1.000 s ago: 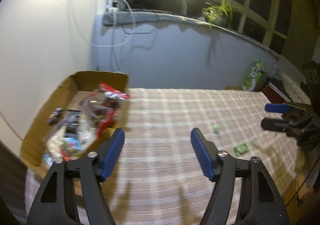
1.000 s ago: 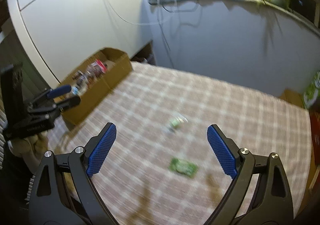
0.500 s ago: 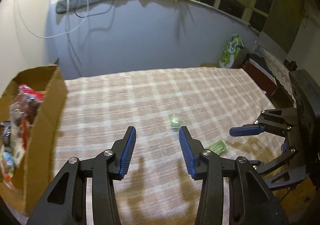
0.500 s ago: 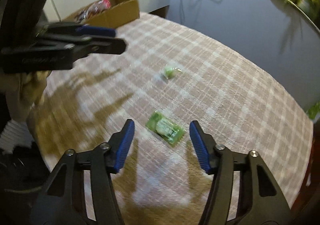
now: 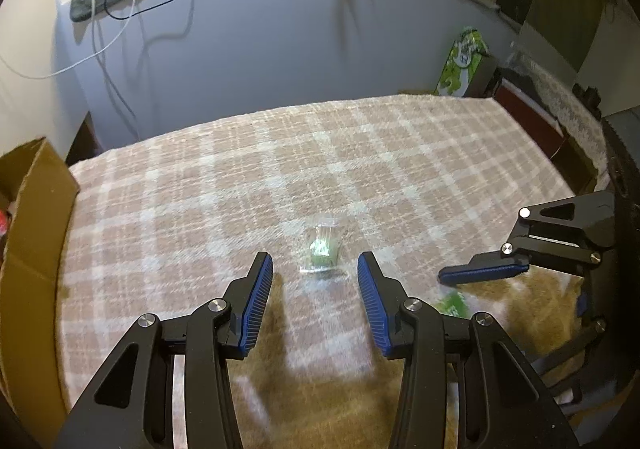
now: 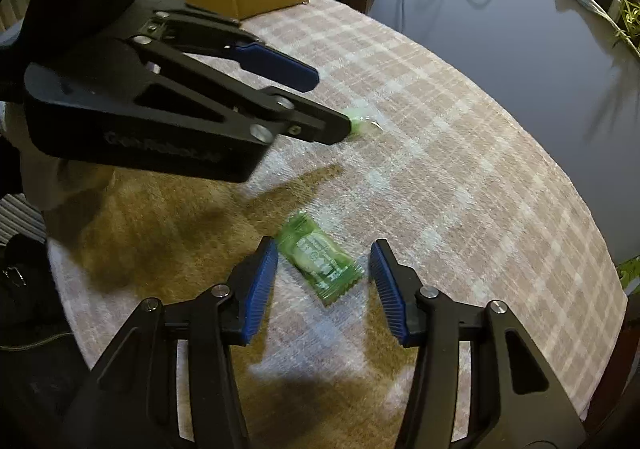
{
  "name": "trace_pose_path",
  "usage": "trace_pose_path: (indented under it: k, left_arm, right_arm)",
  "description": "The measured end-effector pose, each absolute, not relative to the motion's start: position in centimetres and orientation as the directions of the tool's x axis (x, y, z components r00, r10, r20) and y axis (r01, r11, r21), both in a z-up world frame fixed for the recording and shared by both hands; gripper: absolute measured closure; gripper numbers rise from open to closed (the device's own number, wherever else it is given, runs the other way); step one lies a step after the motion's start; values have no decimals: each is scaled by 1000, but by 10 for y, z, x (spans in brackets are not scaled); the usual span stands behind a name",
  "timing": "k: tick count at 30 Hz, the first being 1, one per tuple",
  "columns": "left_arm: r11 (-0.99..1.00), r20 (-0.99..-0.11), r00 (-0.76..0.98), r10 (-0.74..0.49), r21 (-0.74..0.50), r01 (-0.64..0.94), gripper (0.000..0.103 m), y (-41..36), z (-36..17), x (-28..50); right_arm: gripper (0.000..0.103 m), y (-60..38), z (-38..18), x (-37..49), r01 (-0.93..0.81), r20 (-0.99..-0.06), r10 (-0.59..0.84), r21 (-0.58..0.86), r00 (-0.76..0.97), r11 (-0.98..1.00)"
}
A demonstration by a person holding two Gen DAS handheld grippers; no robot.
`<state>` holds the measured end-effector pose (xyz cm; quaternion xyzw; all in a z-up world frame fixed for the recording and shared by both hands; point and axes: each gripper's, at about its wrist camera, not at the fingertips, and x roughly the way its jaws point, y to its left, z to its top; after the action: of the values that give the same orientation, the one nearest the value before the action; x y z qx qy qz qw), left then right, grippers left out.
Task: Organize snacks
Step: 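Grasp the green wrapped candy with the right gripper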
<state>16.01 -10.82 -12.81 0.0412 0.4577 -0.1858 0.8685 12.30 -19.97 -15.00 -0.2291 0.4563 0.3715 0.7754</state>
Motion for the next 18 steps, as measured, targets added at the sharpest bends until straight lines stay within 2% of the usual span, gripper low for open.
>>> trace_pose_path:
  k: [5, 8, 12, 15, 18]
  left_arm:
    - [926, -822, 500, -271, -81, 369, 60, -117, -136, 170]
    - [929, -826, 498, -263, -77, 362, 71, -120, -140, 174]
    - [931, -824, 508, -250, -61, 359, 82, -119, -140, 176]
    - [933, -822, 512, -250, -62, 355, 83, -120, -141, 176]
    - [935, -820, 517, -247, -61, 350, 84, -119, -140, 175]
  right_arm:
    - [56, -202, -152, 125, -793, -873, 388, 3, 295, 609]
    - [59, -203, -154, 127, -797, -874, 391, 8, 287, 604]
    - [70, -207, -152, 125, -798, -879, 390, 18, 274, 602]
    - [77, -210, -151, 123, -799, -881, 383, 10, 277, 602]
    - [77, -210, -151, 122, -792, -881, 377, 5, 285, 611]
